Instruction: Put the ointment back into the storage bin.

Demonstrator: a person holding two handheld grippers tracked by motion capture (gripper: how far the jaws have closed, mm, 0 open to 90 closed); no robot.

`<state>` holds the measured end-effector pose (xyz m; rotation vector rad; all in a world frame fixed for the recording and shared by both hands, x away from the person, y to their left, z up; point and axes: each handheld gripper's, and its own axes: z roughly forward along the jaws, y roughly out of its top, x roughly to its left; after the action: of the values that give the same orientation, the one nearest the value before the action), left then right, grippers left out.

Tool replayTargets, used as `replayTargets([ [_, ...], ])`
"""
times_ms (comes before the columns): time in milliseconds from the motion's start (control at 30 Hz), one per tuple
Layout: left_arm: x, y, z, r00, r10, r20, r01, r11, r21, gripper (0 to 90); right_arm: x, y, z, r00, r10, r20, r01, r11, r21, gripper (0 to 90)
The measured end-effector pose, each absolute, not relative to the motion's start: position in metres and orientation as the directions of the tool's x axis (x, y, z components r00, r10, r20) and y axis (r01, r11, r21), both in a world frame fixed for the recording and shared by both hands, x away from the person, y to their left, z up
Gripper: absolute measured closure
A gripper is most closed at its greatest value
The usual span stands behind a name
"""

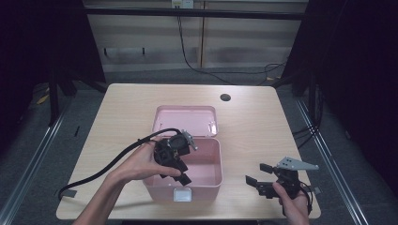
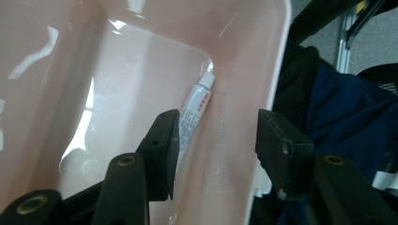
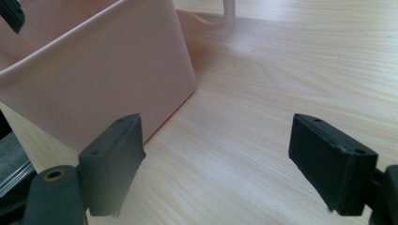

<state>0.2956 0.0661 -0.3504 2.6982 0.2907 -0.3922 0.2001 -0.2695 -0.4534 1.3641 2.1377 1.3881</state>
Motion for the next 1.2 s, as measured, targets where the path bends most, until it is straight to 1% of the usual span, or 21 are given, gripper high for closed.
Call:
replayTargets([
  [233, 0.293, 0.074, -0.341, 0.943, 0.15, -0.297, 0.258, -0.892, 0.37, 47.6, 0.2, -0.27, -0.453, -0.529, 0.807, 0.263, 0.568, 0.106, 0.816, 17.8],
  [400, 0.292, 0.08, -0.335, 0.946, 0.17, -0.275, 0.273, -0.876, 0.398, 42.0, 0.2, -0.269, -0.453, -0.529, 0.807, 0.263, 0.569, 0.107, 0.816, 17.7],
  [467, 0.294, 0.084, -0.334, 0.943, 0.182, -0.279, 0.288, -0.866, 0.409, 39.6, 0.2, -0.27, -0.453, -0.53, 0.806, 0.263, 0.567, 0.107, 0.816, 17.7],
  [667, 0.296, 0.103, -0.332, 0.935, 0.212, -0.285, 0.325, -0.835, 0.444, 37.2, 0.2, -0.27, -0.454, -0.529, 0.807, 0.262, 0.569, 0.108, 0.815, 17.7],
  [800, 0.298, 0.115, -0.329, 0.933, 0.213, -0.291, 0.331, -0.825, 0.459, 34.8, 0.2, -0.269, -0.454, -0.529, 0.807, 0.261, 0.568, 0.109, 0.815, 17.6],
  [867, 0.297, 0.12, -0.327, 0.933, 0.212, -0.292, 0.332, -0.82, 0.467, 34.6, 0.201, -0.27, -0.454, -0.528, 0.808, 0.261, 0.569, 0.108, 0.815, 17.6],
  [933, 0.295, 0.124, -0.326, 0.942, 0.189, -0.277, 0.304, -0.831, 0.466, 38.1, 0.2, -0.269, -0.454, -0.528, 0.808, 0.262, 0.569, 0.108, 0.815, 17.6],
  [967, 0.293, 0.125, -0.325, 0.942, 0.187, -0.279, 0.304, -0.828, 0.471, 37.5, 0.2, -0.27, -0.454, -0.528, 0.808, 0.262, 0.569, 0.108, 0.815, 17.6],
  [1067, 0.291, 0.131, -0.323, 0.946, 0.202, -0.253, 0.304, -0.822, 0.482, 33.7, 0.201, -0.27, -0.454, -0.527, 0.808, 0.263, 0.57, 0.107, 0.814, 17.6],
  [1133, 0.289, 0.136, -0.323, 0.937, 0.239, -0.255, 0.34, -0.789, 0.512, 32.5, 0.201, -0.27, -0.454, -0.528, 0.808, 0.261, 0.569, 0.109, 0.815, 17.6],
  [1200, 0.289, 0.142, -0.322, 0.934, 0.259, -0.245, 0.353, -0.768, 0.534, 30.5, 0.2, -0.27, -0.454, -0.528, 0.808, 0.263, 0.57, 0.107, 0.815, 17.6],
])
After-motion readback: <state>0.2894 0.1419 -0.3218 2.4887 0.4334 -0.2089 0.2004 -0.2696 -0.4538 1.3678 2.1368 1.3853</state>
